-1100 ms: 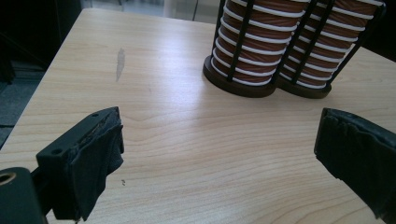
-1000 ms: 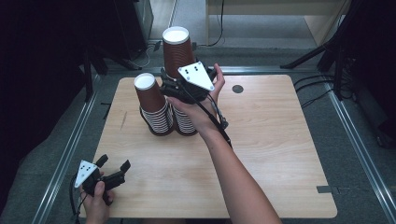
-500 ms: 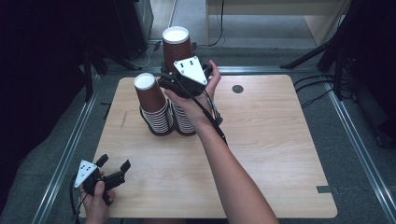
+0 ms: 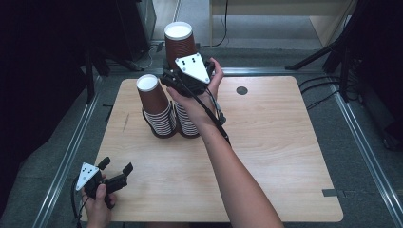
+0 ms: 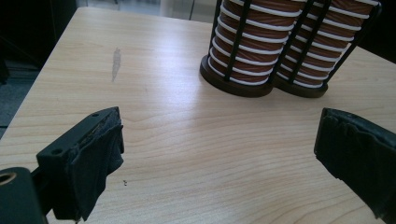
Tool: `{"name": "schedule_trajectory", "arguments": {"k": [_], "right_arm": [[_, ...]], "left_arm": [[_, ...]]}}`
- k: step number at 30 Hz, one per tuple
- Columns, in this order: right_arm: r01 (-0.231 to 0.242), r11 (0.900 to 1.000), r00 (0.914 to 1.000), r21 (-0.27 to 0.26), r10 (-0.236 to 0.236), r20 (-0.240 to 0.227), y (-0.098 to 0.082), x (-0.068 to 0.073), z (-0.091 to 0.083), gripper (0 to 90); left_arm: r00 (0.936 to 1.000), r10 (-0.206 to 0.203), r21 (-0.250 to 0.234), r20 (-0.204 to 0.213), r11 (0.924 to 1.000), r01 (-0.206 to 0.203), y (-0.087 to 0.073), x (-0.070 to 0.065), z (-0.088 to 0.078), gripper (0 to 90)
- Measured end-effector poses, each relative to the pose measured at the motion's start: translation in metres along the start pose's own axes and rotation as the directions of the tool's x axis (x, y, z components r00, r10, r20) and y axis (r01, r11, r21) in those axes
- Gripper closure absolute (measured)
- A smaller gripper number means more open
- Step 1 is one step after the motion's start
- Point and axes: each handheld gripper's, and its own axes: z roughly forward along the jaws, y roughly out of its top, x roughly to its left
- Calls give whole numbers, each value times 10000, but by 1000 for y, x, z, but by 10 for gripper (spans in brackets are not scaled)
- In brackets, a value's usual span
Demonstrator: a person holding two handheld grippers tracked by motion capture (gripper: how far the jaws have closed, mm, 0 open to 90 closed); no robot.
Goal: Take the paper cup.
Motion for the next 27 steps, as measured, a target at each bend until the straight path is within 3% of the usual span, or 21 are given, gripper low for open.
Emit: {"name": "schedule_trajectory", "arguments": {"k": [7,14,19,27], "right_arm": [[187,9985,9998,-510,-187,7,15,-1,-2,126],[91,9967,10000,-810,-90,21,32,-3,-4,127],[306,9942,9995,-1035,-315,-75,42,-2,-5,127],[178,9908,9998,-1340,-185,-46,55,-5,-9,127]], "left_arm": [[10000,14,-23,8,10000,-14,0,0,0,20],[10000,81,-12,-1,10000,-81,0,0,0,20],[9999,129,-3,-5,9999,-129,0,-1,0,20],[9999,143,8,19,9999,-143,0,0,0,20]]}}
